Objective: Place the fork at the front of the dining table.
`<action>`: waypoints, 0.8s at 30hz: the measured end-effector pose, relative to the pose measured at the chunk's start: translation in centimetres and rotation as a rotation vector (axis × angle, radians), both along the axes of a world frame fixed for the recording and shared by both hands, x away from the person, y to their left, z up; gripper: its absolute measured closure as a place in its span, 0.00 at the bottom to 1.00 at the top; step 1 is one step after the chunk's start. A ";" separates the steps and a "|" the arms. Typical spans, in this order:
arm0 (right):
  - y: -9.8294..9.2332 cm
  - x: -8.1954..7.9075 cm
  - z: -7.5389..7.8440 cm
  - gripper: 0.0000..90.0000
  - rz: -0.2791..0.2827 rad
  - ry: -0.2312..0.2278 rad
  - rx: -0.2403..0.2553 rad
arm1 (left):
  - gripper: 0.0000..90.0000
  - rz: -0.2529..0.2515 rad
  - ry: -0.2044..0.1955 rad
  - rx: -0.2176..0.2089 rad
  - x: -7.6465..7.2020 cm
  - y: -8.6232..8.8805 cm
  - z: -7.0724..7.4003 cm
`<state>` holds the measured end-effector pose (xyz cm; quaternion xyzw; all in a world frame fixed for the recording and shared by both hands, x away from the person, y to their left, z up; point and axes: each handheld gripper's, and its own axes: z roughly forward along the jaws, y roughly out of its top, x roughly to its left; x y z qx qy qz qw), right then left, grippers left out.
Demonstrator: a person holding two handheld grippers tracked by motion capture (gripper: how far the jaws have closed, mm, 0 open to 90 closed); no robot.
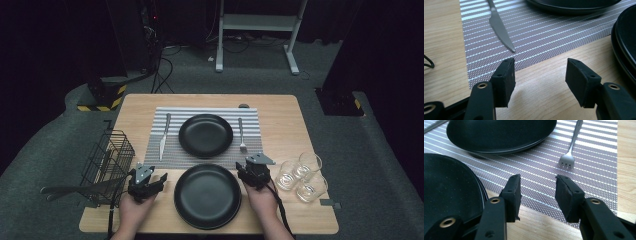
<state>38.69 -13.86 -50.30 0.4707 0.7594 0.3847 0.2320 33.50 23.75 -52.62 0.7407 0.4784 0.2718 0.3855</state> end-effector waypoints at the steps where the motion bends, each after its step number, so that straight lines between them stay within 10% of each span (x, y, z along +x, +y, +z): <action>1: -0.1 0.0 0.0 0.63 -0.001 0.001 0.015 | 0.46 0.001 -0.002 -0.001 0.0 0.0 0.0; 24: -0.7 -1.6 0.1 0.58 0.035 -0.098 0.021 | 0.46 0.016 0.017 0.007 0.1 0.0 0.0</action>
